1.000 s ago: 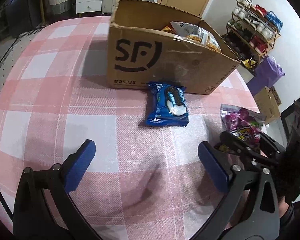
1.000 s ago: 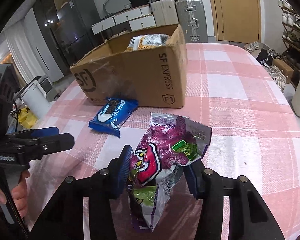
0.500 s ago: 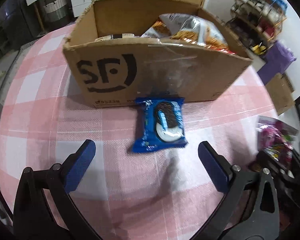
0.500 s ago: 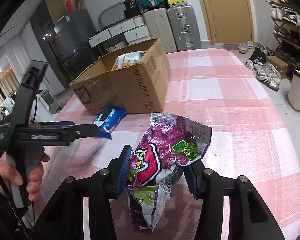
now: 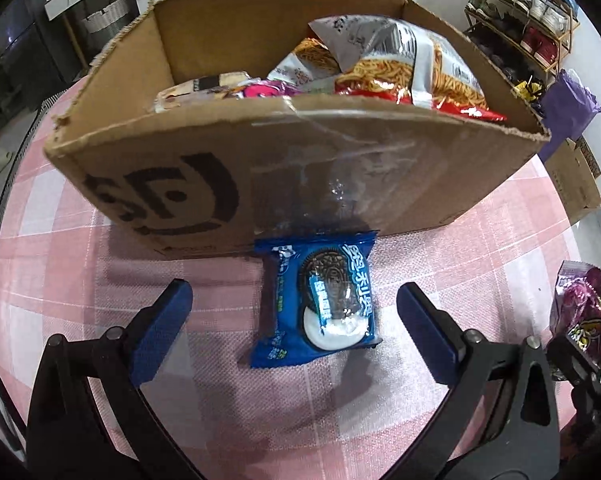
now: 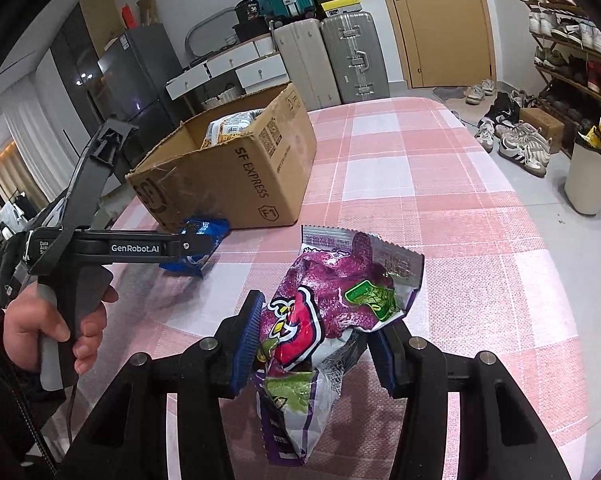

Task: Organize snacks
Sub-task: 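Lower the left gripper onto the blue Oreo pack and grasp it, then carry the Oreo pack and purple candy bag over the box, then release both snacks into the box and open both grippers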

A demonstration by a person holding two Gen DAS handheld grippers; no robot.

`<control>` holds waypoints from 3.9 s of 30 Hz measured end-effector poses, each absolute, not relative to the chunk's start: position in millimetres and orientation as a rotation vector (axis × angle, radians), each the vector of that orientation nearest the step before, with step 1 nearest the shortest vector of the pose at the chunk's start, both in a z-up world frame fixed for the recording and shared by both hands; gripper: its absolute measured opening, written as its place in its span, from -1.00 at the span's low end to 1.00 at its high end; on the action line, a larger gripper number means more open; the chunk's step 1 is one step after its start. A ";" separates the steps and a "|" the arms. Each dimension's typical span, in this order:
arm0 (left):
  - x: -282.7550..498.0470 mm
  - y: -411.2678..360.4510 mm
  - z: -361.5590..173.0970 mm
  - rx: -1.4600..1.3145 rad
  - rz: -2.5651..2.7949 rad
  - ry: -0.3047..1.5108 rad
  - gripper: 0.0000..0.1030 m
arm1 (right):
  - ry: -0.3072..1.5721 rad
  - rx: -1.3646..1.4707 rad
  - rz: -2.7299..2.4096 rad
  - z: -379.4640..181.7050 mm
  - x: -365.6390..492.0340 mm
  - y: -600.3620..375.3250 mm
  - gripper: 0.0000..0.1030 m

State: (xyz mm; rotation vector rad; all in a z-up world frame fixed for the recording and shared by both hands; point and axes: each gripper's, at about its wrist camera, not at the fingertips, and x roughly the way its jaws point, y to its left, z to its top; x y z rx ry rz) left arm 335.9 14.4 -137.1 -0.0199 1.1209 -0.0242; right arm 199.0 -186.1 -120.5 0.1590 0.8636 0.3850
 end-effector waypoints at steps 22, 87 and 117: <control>296.1 10.0 -112.5 -0.052 -0.194 1.051 -0.16 | 0.861 0.128 0.381 -108.9 182.5 -173.5 -0.04; 283.2 115.6 32.1 -0.111 -0.185 0.843 -0.16 | 0.611 0.009 0.535 54.0 227.2 -107.5 -0.03; 363.7 109.1 22.8 -0.141 -0.162 0.907 0.35 | 0.692 -0.092 0.657 22.8 385.9 -10.7 0.58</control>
